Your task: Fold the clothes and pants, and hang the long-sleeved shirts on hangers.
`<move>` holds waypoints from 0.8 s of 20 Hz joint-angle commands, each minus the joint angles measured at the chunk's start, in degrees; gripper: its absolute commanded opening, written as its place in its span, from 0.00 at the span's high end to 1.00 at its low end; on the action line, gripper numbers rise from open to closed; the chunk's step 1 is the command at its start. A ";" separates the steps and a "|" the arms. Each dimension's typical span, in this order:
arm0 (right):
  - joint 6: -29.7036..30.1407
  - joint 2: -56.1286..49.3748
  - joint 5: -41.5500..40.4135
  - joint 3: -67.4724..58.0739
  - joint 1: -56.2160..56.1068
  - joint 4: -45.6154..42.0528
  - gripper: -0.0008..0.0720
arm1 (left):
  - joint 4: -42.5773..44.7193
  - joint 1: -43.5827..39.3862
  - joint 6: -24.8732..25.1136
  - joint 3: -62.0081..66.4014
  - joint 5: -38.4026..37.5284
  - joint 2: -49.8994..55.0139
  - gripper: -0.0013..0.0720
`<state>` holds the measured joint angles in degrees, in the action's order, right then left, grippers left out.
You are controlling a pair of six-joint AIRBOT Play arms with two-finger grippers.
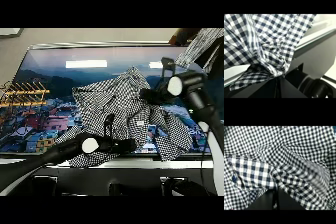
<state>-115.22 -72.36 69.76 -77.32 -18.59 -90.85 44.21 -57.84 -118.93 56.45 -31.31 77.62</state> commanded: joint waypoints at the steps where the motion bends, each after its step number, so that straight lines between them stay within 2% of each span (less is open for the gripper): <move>1: 0.42 -4.09 -5.07 5.07 0.07 0.68 0.95 | -2.91 -0.17 0.00 0.24 1.40 4.96 0.96; 3: -0.09 -5.27 -6.91 8.57 0.07 2.38 0.93 | -2.91 0.07 0.46 0.24 1.42 6.56 0.96; 4: -0.09 -5.60 -7.13 9.73 0.07 3.54 0.84 | -2.89 0.33 0.66 0.24 1.38 7.21 0.96; 6: -0.02 -5.46 -5.03 10.01 0.09 6.32 0.43 | -2.89 0.72 0.66 0.24 1.68 8.26 0.96; 8: 1.05 -2.14 -1.27 10.01 0.96 7.91 0.33 | -2.89 1.03 0.63 0.24 2.78 8.61 0.96; 9: 1.49 0.55 1.42 10.01 2.12 7.85 0.30 | -2.89 1.25 0.66 0.26 3.32 8.59 0.96; 13: 3.08 13.73 17.97 12.41 11.08 8.41 0.30 | -2.89 1.79 0.66 0.28 3.37 8.59 0.96; 15: -2.78 20.46 18.71 19.21 12.33 11.26 0.30 | -2.86 1.77 2.12 0.28 3.48 8.59 0.96; 16: -6.16 22.75 17.59 23.43 12.33 15.32 0.30 | -2.86 1.77 2.64 0.26 3.48 8.59 0.96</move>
<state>-115.18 -57.39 83.26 -61.23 -8.56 -81.32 41.32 -56.21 -117.62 56.66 -28.10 86.13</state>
